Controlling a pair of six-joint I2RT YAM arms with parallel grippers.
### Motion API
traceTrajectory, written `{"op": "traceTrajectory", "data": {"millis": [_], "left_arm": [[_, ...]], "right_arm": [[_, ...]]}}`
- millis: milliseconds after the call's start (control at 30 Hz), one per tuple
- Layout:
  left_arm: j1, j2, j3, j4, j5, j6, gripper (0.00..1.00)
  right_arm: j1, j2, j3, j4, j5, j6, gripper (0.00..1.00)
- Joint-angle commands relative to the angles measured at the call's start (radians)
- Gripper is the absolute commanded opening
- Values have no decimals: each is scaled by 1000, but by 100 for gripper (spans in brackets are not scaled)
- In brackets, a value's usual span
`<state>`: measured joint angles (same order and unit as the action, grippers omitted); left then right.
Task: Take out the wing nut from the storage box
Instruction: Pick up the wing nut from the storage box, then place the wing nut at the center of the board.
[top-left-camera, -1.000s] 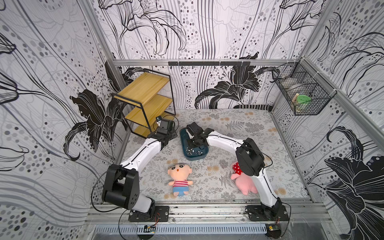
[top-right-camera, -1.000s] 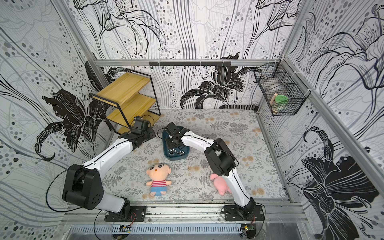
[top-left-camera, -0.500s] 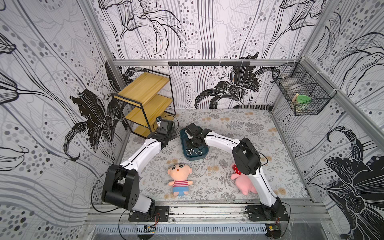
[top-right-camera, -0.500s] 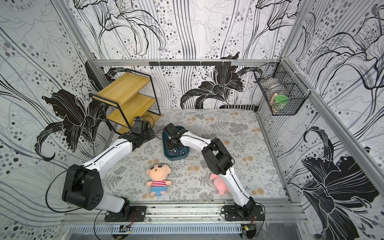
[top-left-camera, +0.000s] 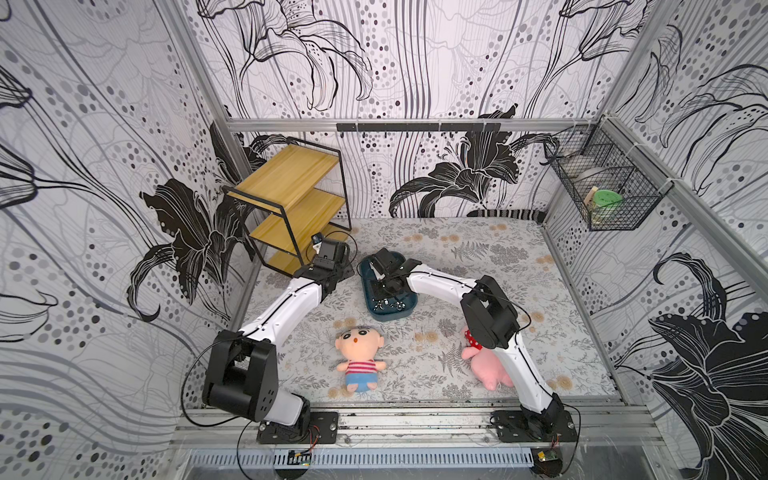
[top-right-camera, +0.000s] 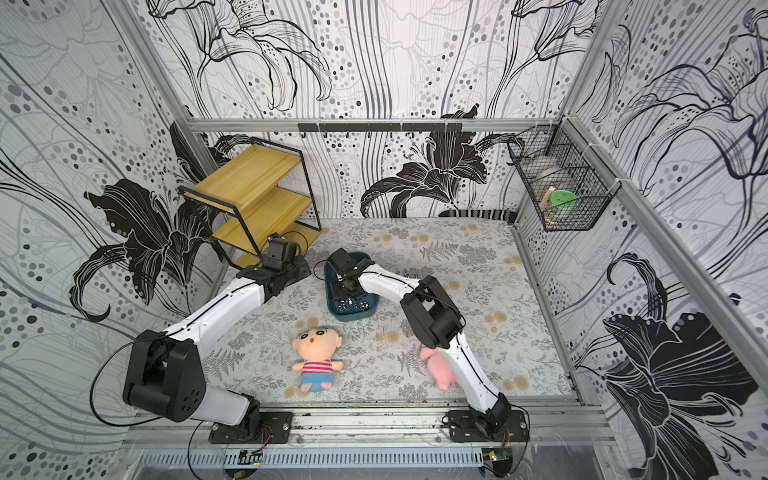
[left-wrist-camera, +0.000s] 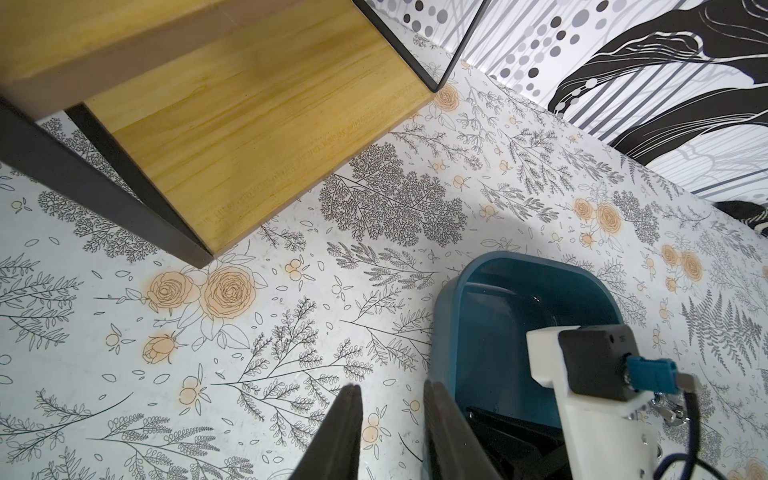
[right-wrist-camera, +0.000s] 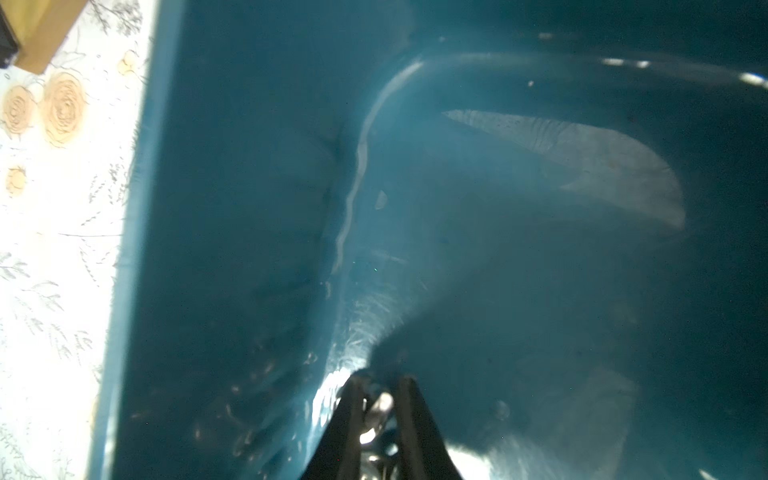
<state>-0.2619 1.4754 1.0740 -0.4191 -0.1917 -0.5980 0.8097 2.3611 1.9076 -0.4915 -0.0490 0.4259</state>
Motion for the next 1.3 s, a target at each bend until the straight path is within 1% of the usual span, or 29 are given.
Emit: {"op": "traceTrajectory", "data": {"millis": [0, 267, 933, 1067, 1267], "left_arm": [[-3, -23, -11, 24, -18, -6, 32], [-3, -23, -11, 25, -18, -4, 32], [-2, -23, -4, 24, -15, -3, 32], [-2, -20, -3, 26, -12, -3, 32], [-5, -14, 4, 31, -5, -6, 32]], "right_arm": [[6, 12, 13, -14, 7, 7, 15], [6, -25, 6, -8, 31, 5, 10], [-1, -156, -15, -19, 96, -27, 6], [-19, -207, -48, -16, 113, -37, 5], [-71, -301, -151, 6, 133, -41, 4]]}}
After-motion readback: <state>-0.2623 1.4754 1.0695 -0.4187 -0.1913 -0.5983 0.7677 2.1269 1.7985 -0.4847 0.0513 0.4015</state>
